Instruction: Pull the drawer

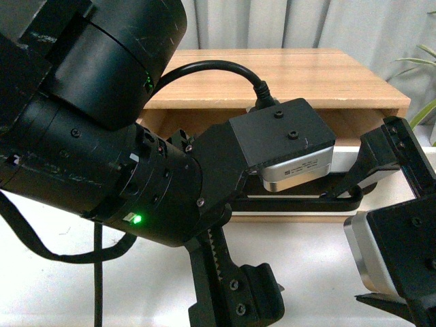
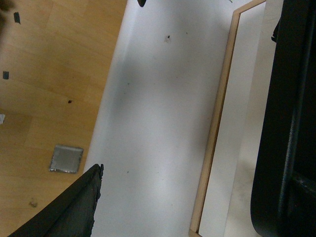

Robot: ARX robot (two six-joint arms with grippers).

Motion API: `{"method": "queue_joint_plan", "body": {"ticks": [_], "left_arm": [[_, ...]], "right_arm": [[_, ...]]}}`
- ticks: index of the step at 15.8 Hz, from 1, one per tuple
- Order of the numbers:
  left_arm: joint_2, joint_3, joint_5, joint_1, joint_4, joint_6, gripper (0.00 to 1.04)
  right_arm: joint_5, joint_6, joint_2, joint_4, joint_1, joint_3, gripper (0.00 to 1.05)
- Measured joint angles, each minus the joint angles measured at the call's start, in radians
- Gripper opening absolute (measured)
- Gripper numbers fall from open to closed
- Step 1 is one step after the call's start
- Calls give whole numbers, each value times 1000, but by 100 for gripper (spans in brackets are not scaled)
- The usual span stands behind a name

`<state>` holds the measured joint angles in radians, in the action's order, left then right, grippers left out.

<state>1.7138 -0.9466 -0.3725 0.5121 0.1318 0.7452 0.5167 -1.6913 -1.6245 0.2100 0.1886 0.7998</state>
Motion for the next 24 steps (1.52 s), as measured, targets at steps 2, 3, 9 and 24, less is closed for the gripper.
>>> {"method": "queue_joint_plan", "body": {"ticks": [2,3,9,24], "left_arm": [[-15,15,-5,3,0,-10,98],[-18,16,-5,3,-1,-14,98],[-99,16,-70,-37,7,-144,98],[-494,244,169,-753,-545,-953,98]], "right_arm": [[5,-4,12,-6,0,-17,98],[9,-4,16,-13,0,-19,98],[42,23,102,79,-57,9,98],[-114,1592,318,-740,-283,-65,98]]}}
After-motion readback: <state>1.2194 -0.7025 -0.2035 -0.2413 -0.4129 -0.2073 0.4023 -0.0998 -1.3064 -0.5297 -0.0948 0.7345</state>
